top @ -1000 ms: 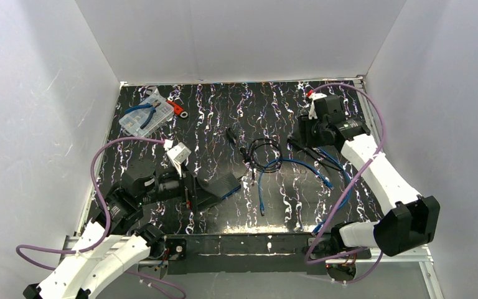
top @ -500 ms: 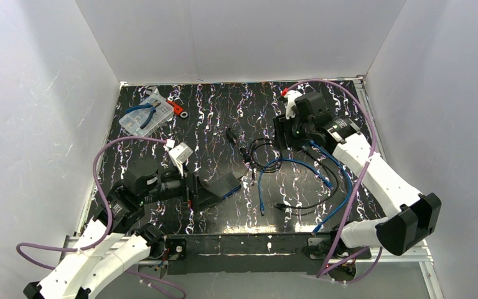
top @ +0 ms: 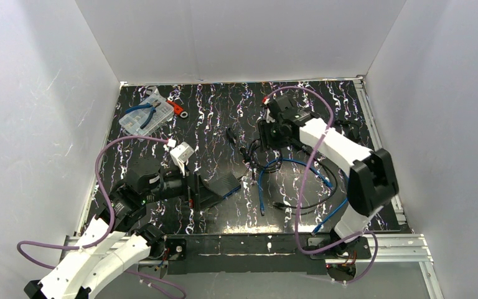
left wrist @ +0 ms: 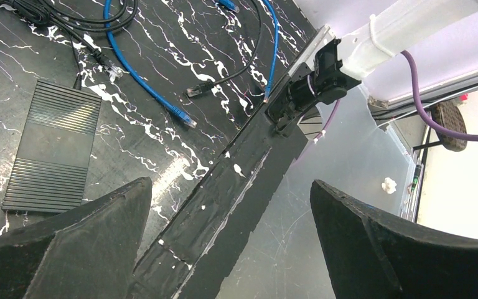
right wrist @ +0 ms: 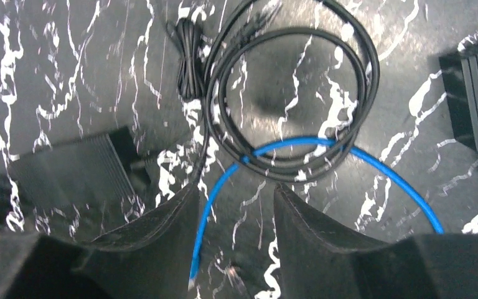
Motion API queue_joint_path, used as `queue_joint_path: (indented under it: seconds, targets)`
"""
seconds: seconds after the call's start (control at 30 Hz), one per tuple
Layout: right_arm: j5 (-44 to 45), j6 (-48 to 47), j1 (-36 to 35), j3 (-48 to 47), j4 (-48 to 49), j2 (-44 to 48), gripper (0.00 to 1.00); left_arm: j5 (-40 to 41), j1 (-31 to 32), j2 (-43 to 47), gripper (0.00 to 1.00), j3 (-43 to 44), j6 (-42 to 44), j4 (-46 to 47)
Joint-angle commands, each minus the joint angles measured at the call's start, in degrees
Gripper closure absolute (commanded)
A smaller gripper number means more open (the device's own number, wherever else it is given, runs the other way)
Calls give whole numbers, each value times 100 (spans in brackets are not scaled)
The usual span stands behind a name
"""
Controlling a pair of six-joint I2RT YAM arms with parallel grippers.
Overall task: Insert the plug into the switch port
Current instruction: Pick up the connector from the center of the board.
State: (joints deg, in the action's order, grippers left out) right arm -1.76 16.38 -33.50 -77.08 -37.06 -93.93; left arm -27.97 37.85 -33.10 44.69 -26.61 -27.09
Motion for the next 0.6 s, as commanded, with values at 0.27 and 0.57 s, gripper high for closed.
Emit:
queue_joint_path:
  seconds: [0.27,0.57]
  targets:
    - [462,1324,-14,-1476,442,-1770,50,210,19,80,2,29,77,-174]
    - [472,1684,-47,-1665,482,-2335,49,223,20,38,2,12,95,-159]
